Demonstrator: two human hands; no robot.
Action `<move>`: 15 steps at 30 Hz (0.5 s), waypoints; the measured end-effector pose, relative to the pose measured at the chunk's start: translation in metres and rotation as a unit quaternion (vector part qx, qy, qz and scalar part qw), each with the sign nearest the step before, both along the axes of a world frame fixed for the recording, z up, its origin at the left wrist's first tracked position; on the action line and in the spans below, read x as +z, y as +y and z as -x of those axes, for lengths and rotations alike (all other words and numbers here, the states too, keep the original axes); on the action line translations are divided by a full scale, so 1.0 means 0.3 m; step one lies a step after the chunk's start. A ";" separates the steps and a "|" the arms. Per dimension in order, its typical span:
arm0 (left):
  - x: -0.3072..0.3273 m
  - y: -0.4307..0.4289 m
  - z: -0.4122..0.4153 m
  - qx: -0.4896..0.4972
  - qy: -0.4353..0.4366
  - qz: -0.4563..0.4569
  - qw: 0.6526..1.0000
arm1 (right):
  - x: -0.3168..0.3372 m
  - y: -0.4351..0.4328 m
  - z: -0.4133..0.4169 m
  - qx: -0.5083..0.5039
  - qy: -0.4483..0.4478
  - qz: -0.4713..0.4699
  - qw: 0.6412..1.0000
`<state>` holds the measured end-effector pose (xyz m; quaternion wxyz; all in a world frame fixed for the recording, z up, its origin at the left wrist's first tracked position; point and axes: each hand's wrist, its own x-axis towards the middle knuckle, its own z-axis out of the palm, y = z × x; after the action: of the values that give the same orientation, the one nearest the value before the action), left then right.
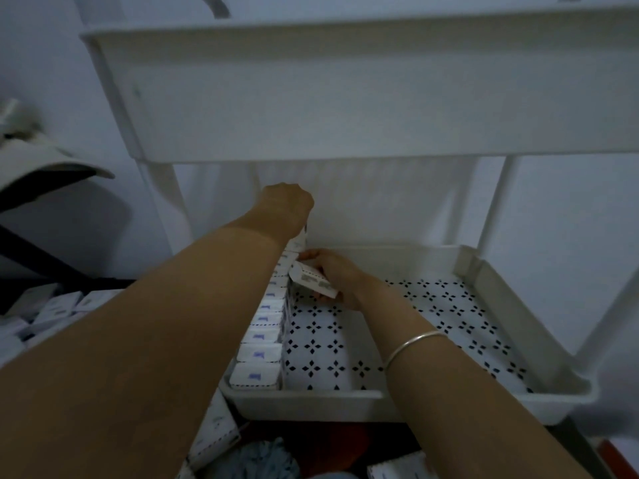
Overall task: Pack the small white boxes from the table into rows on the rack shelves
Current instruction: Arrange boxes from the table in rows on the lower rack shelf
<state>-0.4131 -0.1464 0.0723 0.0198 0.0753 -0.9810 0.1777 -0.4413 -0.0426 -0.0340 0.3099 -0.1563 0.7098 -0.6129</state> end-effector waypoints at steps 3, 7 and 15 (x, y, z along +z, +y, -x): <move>-0.012 -0.016 0.006 -0.002 0.008 -0.014 1.000 | -0.010 0.008 0.001 -0.007 -0.033 0.010 0.999; -0.041 -0.031 0.009 0.004 0.005 -0.022 1.000 | -0.018 0.012 0.004 -0.027 -0.029 -0.007 0.999; -0.068 -0.025 0.022 0.024 -0.061 0.025 0.998 | -0.017 -0.006 -0.002 -0.042 0.001 -0.049 0.998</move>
<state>-0.4198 -0.1538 0.0519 -0.0427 0.0876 -0.9735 0.2068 -0.4406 -0.0443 -0.0392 0.2900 -0.1115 0.7452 -0.5901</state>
